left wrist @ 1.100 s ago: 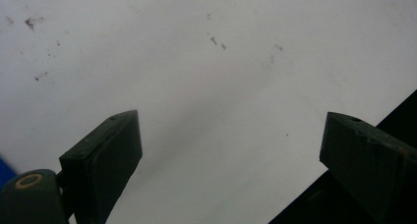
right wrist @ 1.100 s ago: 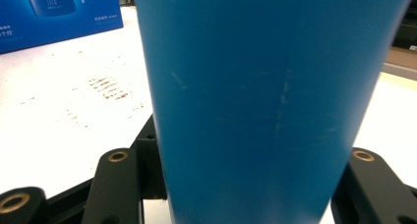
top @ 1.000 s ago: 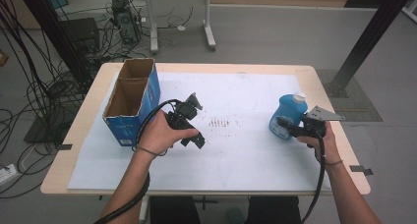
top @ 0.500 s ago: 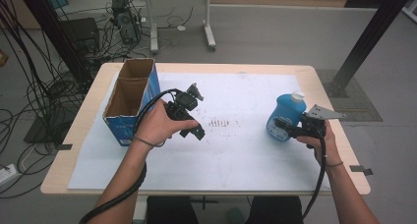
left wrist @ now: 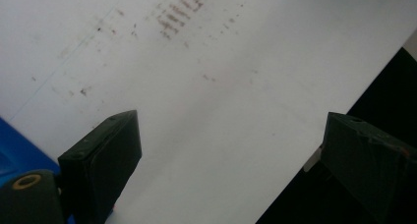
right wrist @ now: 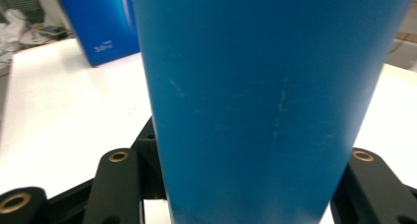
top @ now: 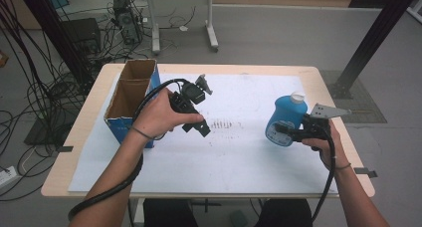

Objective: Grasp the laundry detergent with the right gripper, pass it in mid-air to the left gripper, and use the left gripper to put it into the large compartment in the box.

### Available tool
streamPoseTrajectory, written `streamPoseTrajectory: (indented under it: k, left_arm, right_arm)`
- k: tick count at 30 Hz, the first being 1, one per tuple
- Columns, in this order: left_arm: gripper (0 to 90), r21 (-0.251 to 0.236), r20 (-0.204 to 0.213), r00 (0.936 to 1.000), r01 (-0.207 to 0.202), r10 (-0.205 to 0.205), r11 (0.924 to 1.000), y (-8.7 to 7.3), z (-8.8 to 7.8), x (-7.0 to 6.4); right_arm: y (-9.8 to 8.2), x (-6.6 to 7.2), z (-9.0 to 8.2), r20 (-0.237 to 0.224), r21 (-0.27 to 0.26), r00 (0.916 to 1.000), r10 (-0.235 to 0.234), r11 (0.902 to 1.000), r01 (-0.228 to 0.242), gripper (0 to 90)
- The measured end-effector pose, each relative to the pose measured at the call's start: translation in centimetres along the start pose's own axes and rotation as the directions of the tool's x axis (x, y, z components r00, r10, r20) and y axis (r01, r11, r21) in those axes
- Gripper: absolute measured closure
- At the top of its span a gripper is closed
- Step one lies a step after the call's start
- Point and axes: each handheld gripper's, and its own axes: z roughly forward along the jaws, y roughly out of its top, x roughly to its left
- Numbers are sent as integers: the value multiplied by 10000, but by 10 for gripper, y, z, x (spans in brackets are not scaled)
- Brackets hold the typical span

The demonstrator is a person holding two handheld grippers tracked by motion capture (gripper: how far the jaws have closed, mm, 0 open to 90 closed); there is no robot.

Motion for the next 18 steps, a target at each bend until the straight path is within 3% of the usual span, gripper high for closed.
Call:
streamPoseTrajectory:
  k: [5, 6, 11, 12, 13, 15, 17, 18]
  left_arm:
    - [89, -10, -105, 9995, -282, 281, 9996, 4, -9, -2]
    - [89, -22, -92, 9994, -327, 327, 9995, 5, -11, -2]
    - [89, -74, -63, 9985, -535, 535, 9985, 9, -19, -5]
    - [89, -85, -114, 9982, -586, 585, 9982, 10, -20, -7]
    - [89, -105, -115, 9979, -644, 643, 9979, 11, -20, -8]
    - [89, -174, 3, 9968, -796, 796, 9967, 14, -23, -12]
    - [89, -192, 77, 9961, -879, 881, 9959, 15, -24, -14]
    - [89, -246, 72, 9948, -1017, 1019, 9945, 17, -25, -16]
  right_arm:
    - [8, 4, 2, -501, -50, 9987, 1, 10000, -4, 447]
    - [13, 7, 4, -845, -53, 9964, -5, 10000, 0, 446]
    - [21, 13, 9, -1379, -70, 9904, -78, 10000, 69, 447]
    - [25, 18, 13, -1693, -117, 9854, -198, 9998, 181, 447]
    - [25, 18, 13, -1693, -117, 9854, -198, 9998, 181, 447]
    - [31, 25, 19, -2207, -150, 9749, -287, 9995, 260, 447]
    - [32, 26, 21, -2314, -178, 9723, -328, 9994, 295, 447]
    - [35, 31, 26, -2705, -124, 9616, -455, 9990, 438, 447]
